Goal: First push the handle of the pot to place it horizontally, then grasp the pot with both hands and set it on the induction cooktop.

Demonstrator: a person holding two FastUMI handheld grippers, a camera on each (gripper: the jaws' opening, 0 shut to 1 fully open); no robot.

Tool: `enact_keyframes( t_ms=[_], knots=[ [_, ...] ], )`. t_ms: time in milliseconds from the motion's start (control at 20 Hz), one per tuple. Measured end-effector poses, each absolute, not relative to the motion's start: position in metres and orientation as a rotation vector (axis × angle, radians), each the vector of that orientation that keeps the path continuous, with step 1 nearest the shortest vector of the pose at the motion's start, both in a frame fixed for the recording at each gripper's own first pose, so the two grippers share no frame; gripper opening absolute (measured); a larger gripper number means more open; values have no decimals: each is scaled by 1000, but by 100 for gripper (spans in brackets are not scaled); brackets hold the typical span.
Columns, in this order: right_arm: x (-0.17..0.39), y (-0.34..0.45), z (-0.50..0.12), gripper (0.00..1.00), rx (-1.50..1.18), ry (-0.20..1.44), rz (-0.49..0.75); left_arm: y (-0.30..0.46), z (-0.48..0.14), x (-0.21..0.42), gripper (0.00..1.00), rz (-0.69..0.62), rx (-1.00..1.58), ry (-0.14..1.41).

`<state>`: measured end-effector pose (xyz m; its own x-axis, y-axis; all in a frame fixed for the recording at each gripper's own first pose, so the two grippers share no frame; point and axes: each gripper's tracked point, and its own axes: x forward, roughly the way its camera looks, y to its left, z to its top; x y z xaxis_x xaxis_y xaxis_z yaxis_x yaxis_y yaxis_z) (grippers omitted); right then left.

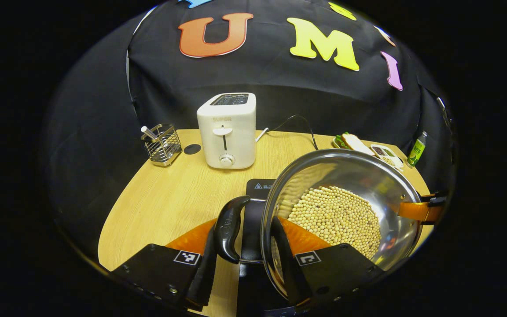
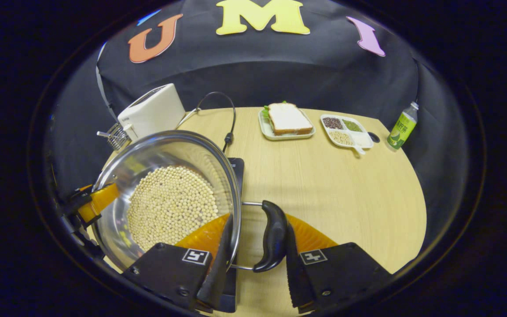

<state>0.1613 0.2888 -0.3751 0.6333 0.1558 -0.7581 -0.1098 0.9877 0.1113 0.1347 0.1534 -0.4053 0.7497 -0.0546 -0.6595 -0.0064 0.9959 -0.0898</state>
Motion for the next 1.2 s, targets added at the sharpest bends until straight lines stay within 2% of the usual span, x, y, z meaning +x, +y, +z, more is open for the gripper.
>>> enact_keyframes(
  t_ms=[50, 100, 150, 300, 350, 400, 450, 500, 550, 600, 650, 800, 850, 1050, 1200],
  knots=[
    [161, 289, -376, 60, 60, 872, 154, 153, -404, 135, 76, -32, -89, 716],
    [161, 289, -376, 60, 67, 871, 155, 152, -403, 134, 66, -34, -91, 715],
    [162, 289, -375, 60, 67, 870, 157, 154, -403, 133, 66, -33, -92, 710],
    [164, 291, -375, 60, 65, 861, 175, 159, -405, 133, 71, -13, -66, 714],
    [165, 290, -374, 61, 61, 849, 184, 162, -404, 132, 78, -2, -64, 714],
    [165, 288, -372, 69, 47, 836, 187, 164, -401, 135, 82, 6, -61, 699],
    [165, 284, -370, 74, 43, 825, 180, 167, -398, 136, 92, 10, -67, 685],
    [164, 283, -370, 83, 53, 817, 183, 170, -395, 137, 94, 13, -75, 678],
    [163, 282, -366, 82, 62, 804, 185, 169, -393, 136, 96, 17, -83, 673],
    [163, 281, -363, 80, 64, 789, 189, 170, -390, 135, 98, 21, -79, 667],
    [161, 281, -359, 82, 60, 780, 196, 172, -385, 135, 98, 25, -72, 651],
    [161, 277, -345, 80, 39, 740, 205, 177, -368, 138, 98, 36, -47, 604],
    [160, 275, -342, 82, 29, 730, 208, 180, -361, 137, 98, 54, -35, 587],
    [156, 265, -319, 81, -12, 668, 221, 187, -323, 137, 97, 105, 40, 499],
    [151, 259, -294, 83, 4, 598, 243, 170, -288, 127, 98, 83, 59, 442]
  ],
)
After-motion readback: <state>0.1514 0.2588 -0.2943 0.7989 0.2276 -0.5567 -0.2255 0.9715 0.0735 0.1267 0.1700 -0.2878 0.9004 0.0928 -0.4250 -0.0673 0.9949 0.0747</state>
